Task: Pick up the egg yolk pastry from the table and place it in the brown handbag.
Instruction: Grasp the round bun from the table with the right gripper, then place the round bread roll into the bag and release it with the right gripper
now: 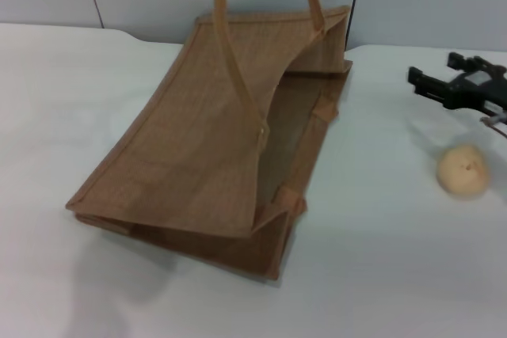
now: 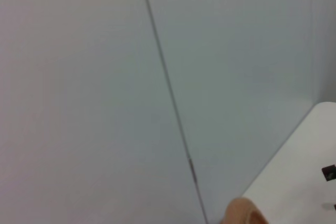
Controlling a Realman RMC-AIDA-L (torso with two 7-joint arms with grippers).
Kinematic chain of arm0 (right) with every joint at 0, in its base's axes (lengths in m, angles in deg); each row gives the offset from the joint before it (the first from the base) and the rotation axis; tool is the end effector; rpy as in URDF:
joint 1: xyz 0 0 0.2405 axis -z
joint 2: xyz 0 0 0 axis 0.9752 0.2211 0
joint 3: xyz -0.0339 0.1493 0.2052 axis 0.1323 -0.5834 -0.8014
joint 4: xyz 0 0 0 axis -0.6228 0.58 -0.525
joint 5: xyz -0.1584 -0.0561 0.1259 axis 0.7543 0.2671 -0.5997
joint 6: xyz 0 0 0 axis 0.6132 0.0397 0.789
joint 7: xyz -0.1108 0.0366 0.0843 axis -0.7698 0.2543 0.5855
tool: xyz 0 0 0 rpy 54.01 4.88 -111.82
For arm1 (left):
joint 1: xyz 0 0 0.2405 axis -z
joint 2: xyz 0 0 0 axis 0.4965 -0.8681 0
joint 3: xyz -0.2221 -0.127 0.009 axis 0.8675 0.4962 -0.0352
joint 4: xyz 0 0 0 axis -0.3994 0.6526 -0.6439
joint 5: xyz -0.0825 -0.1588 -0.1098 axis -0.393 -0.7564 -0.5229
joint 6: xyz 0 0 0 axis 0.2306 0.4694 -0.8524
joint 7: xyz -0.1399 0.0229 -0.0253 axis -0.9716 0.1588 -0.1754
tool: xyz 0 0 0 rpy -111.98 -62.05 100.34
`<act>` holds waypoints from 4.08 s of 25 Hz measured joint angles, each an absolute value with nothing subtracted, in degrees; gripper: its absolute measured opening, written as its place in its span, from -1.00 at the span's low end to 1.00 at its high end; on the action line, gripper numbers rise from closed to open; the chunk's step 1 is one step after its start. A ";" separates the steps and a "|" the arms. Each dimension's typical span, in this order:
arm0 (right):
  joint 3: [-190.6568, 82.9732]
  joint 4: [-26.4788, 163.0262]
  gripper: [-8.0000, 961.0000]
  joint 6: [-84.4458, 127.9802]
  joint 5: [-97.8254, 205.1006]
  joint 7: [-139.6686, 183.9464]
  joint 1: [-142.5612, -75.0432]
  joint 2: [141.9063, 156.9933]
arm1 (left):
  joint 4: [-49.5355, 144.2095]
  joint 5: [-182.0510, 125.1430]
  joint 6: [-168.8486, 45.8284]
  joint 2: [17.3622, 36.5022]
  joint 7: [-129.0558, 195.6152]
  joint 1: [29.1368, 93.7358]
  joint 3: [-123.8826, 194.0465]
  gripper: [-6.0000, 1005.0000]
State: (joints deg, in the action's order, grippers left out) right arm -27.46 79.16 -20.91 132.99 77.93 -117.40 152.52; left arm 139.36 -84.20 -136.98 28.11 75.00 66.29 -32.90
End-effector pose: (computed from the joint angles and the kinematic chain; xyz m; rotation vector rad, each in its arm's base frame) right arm 0.2913 0.4164 -0.0042 -2.1302 0.7125 0.5541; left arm -0.0686 0.4060 0.0846 -2.3673 -0.3227 -0.2143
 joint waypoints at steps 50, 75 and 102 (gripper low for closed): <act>-27.76 105.27 0.83 -39.92 172.84 117.69 -110.35 152.75 | 145.51 -82.28 -141.99 28.21 73.42 69.06 -33.01 -0.76; -26.91 98.55 0.82 -33.30 175.39 117.80 -114.01 152.47 | 145.41 -82.15 -141.99 28.21 73.42 69.57 -33.10 -0.76; -26.83 104.74 0.42 -38.61 172.06 120.62 -118.09 152.56 | 144.94 -80.87 -141.46 28.30 73.47 73.93 -33.10 -0.76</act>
